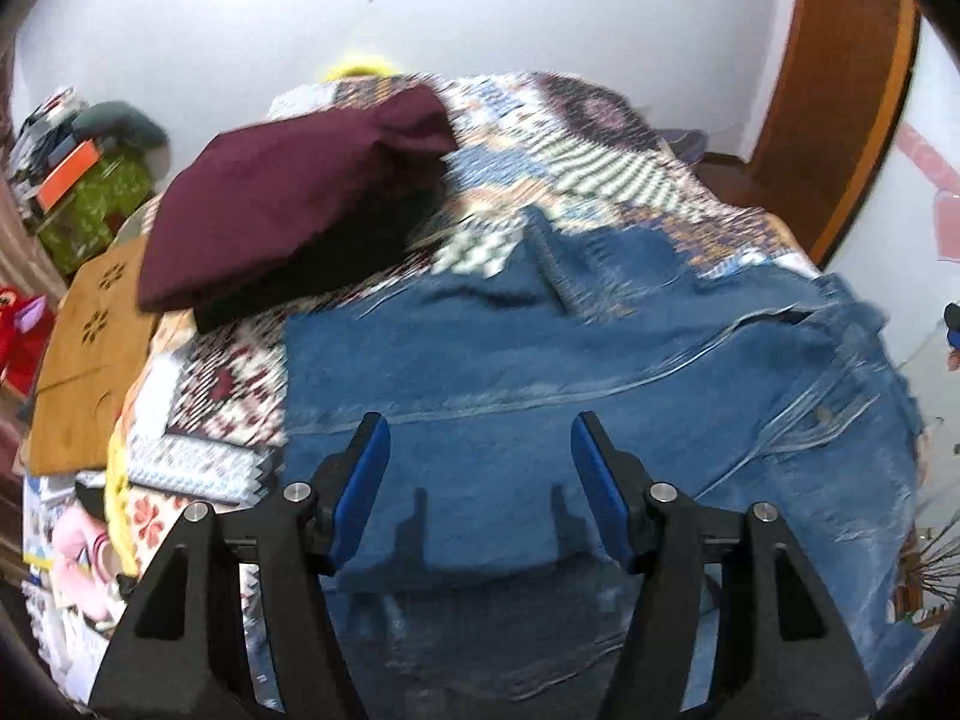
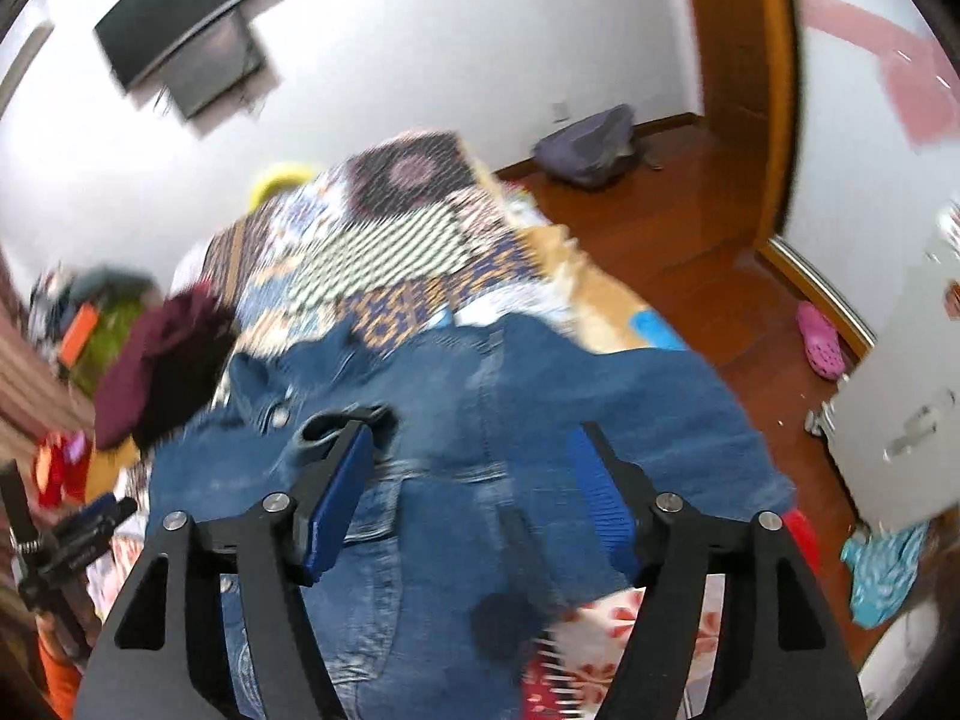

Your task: Fold large clothes

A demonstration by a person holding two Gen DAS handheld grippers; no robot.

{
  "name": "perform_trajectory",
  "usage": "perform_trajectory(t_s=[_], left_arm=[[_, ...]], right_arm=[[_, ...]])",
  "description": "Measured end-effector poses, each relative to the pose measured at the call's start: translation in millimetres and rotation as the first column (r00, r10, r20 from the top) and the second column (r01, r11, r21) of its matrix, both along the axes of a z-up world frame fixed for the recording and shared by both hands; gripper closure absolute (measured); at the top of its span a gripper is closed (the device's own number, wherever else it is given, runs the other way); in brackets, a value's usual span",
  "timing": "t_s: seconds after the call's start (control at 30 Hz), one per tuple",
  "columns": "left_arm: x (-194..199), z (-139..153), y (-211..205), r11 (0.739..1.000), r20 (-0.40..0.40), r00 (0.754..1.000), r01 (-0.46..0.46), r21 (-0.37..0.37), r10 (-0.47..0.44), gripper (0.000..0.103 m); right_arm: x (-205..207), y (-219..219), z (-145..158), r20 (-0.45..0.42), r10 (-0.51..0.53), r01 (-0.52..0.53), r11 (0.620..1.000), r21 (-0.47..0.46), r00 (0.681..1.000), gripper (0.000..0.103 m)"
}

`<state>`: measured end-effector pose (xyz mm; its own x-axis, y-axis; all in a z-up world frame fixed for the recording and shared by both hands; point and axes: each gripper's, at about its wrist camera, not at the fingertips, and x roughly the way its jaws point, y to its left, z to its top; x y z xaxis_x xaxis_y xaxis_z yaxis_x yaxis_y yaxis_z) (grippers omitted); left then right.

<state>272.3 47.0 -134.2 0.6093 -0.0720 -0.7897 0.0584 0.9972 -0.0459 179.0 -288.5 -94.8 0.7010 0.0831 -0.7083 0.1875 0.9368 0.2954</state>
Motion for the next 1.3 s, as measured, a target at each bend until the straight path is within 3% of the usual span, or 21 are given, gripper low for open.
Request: perform_trajectory(t_s=[0.1, 0.2, 0.3, 0.37, 0.47, 0.57, 0.63, 0.73, 0.77, 0.83, 0.93, 1.0, 1.1, 1.2, 1.3], left_arm=[[7.5, 11.7, -28.4, 0.997, 0.014, 0.998, 0.068, -0.03, -0.067, 0.036], [13.9, 18.9, -70.6, 0.987, 0.024, 0.987, 0.16, -0.013, -0.16, 0.031], [18.0, 20.4, -120.1, 0.959, 0.019, 0.959, 0.282, -0.018, -0.282, 0.021], [19.4, 18.0, -149.6, 0.938, 0.011, 0.938, 0.347, -0.013, -0.347, 0.021], [22.4, 9.0, -193.8, 0.902, 0.01, 0.903, 0.429, 0.038, -0.43, 0.02], [32.7, -4.3, -222.2, 0.889, -0.002, 0.894, 0.446, 0.102, -0.448, 0.021], [44.8, -10.8, -229.5, 0.89, -0.012, 0.897, 0.44, 0.123, -0.442, 0.028], [65.3, -17.7, -229.1, 0.9, -0.053, 0.907, 0.422, 0.107, -0.419, 0.06], [69.1, -17.8, -226.9, 0.904, -0.055, 0.908, 0.419, 0.088, -0.416, 0.082], [75.9, -11.3, -222.1, 0.92, -0.039, 0.923, 0.386, 0.064, -0.384, 0.084], [76.9, 11.9, -208.6, 0.945, 0.025, 0.946, 0.325, -0.03, -0.324, 0.084], [75.0, 21.5, -207.1, 0.948, 0.047, 0.951, 0.309, -0.07, -0.306, 0.084], [69.2, 16.4, -220.8, 0.932, 0.007, 0.935, 0.355, -0.073, -0.355, 0.084], [64.6, -11.6, -242.6, 0.912, -0.094, 0.908, 0.409, -0.02, -0.409, 0.083], [57.8, -31.7, -254.2, 0.899, -0.156, 0.887, 0.437, -0.02, -0.435, 0.078]], right_arm=[[-10.5, -22.2, -7.4, -0.019, -0.055, 0.055, 0.998, 0.005, 0.998, 0.037], [-17.7, -40.0, -22.7, -0.057, -0.087, 0.09, 0.995, 0.036, 0.995, 0.037], [-24.8, -56.5, -41.4, -0.1, -0.112, 0.12, 0.989, 0.081, 0.989, 0.037], [-29.5, -67.6, -56.4, -0.137, -0.13, 0.147, 0.981, 0.123, 0.982, 0.037], [-36.3, -79.3, -73.4, -0.178, -0.147, 0.18, 0.966, 0.188, 0.973, 0.037], [-41.8, -91.0, -86.9, -0.197, -0.146, 0.196, 0.945, 0.263, 0.969, 0.037], [-43.4, -98.1, -92.2, -0.204, -0.148, 0.206, 0.931, 0.301, 0.968, 0.037], [-44.9, -110.5, -98.8, -0.21, -0.162, 0.229, 0.907, 0.352, 0.964, 0.037], [-43.4, -114.6, -102.1, -0.214, -0.162, 0.234, 0.899, 0.372, 0.963, 0.037], [-41.1, -121.0, -107.5, -0.217, -0.151, 0.229, 0.886, 0.402, 0.965, 0.037], [-36.9, -125.4, -112.8, -0.211, -0.145, 0.226, 0.868, 0.443, 0.967, 0.037], [-33.4, -127.5, -115.1, -0.203, -0.151, 0.23, 0.861, 0.455, 0.967, 0.037], [-28.7, -128.4, -116.6, -0.198, -0.159, 0.236, 0.853, 0.465, 0.967, 0.034], [-24.7, -131.0, -118.1, -0.189, -0.178, 0.248, 0.851, 0.463, 0.966, 0.034], [-19.2, -134.1, -121.9, -0.184, -0.209, 0.272, 0.848, 0.455, 0.96, 0.039]])
